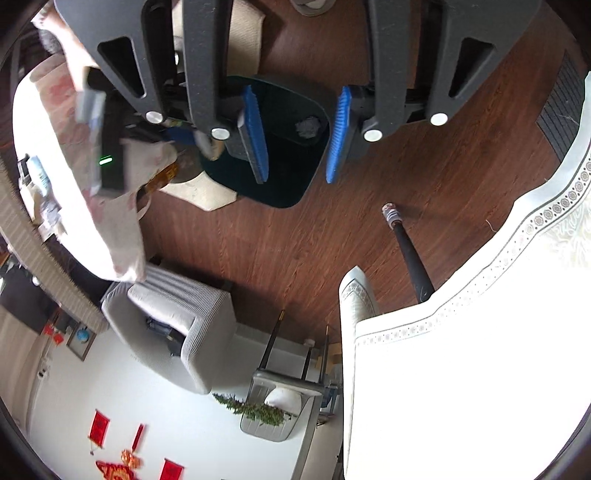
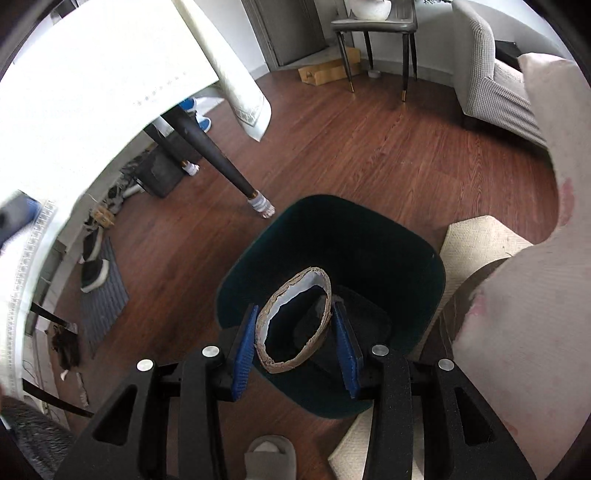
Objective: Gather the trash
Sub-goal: 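Open the left gripper over the bin while the right gripper drops the tape roll in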
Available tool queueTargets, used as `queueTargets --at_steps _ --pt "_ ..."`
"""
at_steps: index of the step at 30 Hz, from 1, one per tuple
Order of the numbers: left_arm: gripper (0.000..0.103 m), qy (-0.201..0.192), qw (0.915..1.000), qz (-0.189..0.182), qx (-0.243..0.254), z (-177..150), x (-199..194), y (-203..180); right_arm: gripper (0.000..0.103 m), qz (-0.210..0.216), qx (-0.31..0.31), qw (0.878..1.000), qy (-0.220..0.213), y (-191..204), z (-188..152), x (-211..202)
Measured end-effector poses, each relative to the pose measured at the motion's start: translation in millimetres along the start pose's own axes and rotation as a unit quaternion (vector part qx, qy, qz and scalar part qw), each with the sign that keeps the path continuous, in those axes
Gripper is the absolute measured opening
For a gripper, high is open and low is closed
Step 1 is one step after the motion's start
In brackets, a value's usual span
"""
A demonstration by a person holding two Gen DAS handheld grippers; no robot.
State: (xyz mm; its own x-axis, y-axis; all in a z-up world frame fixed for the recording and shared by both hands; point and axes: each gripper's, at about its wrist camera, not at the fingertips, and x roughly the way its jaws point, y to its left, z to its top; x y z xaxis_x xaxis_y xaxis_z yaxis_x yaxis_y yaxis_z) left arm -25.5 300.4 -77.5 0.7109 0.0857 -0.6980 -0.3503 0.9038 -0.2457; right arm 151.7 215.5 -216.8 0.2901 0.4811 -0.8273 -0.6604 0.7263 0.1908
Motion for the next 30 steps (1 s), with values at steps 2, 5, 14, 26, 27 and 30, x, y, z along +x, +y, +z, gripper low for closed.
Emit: queueTargets --at_steps 2,5,14,26,27,30 --pt "0.032 -0.005 1.0 -0.006 -0.001 5 -8 -1 0.04 -0.008 -0.012 1.0 0.005 4 1 10" --pt "0.025 -0.018 0.9997 -0.018 0.002 12 -20 -6 0.04 -0.023 -0.032 0.999 0.016 6 2 27" --pt "0.023 -0.067 0.9964 -0.036 0.04 24 -56 -32 0.061 -0.047 -0.055 0.997 0.018 3 3 43" --pt "0.031 -0.113 0.9915 -0.052 0.037 41 -85 -60 0.059 -0.011 -0.1 0.993 -0.063 19 19 -58" --pt "0.031 -0.116 0.991 -0.052 0.039 43 -86 -65 0.059 -0.007 -0.101 0.992 -0.073 19 20 -71" --pt "0.038 -0.125 0.9896 -0.059 0.042 45 -90 -75 0.058 -0.005 -0.106 0.99 -0.096 19 20 -105"
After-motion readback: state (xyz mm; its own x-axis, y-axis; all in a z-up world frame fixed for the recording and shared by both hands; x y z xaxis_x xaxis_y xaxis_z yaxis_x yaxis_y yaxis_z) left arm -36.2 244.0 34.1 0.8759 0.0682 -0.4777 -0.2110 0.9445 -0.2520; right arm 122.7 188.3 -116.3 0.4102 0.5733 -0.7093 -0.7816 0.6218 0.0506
